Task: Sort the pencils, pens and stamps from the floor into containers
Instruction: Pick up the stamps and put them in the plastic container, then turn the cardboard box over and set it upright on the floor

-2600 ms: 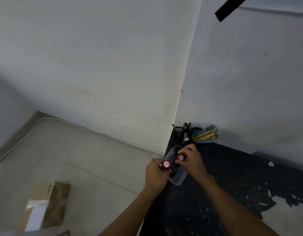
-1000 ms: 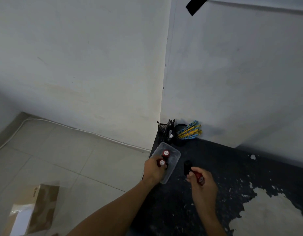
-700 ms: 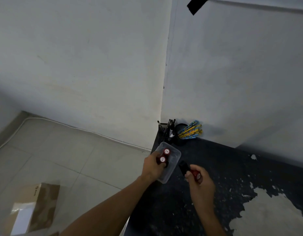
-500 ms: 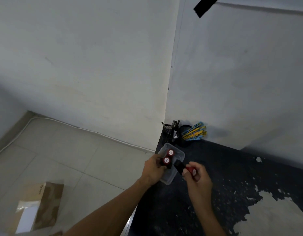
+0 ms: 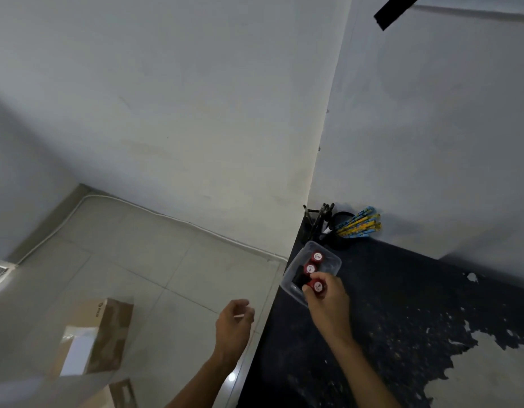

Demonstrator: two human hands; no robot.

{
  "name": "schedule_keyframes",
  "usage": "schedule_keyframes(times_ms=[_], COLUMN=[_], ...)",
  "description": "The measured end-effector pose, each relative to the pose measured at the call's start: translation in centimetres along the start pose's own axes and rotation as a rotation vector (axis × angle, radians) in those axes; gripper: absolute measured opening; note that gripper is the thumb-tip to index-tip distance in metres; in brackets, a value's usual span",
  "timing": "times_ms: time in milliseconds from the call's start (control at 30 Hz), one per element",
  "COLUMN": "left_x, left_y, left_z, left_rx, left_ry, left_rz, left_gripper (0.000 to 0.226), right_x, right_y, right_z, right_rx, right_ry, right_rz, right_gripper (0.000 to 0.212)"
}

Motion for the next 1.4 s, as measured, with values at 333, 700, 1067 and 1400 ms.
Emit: schedule_keyframes(times_ms=[333, 700, 1067, 1400], left_x=[0.4, 4.5, 13.1, 24.8], left_y=[1.5, 0.4, -0.4, -4.6], left_z=[-3.0, -6.8, -9.8, -11.6], left_rx=[-0.022, 0.033, 0.001, -0.022], left_ry=[-0.111, -0.005, 0.127, 0.203], left_rz=[-0.088, -0.141, -0.099, -0.093], left_gripper=[0.013, 0.012, 0.01, 0.009], right_x=[-2.5, -2.0, -6.5, -16.8], right_y=[0.3, 1.4, -2.4, -5.1], right_z=[1.2, -0.4, -8.2, -16.5], right_rx=[-0.086, -0.147, 0.006, 0.168], right_ry=[-0.038, -0.033, -0.104, -0.241], right_rz=[-0.11, -0.091, 0.01, -0.035], right_gripper=[0.035, 0.047, 0.051, 0.038])
Point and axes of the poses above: each hand's wrist, its own z-axis towards the middle knuckle, its own x-axis out of the back of the hand, y = z × x, the point moved 1 cm from there along z, towards the middle knuckle, and after that the axes turned 15 degrees about -x, right-handed, at the moved point
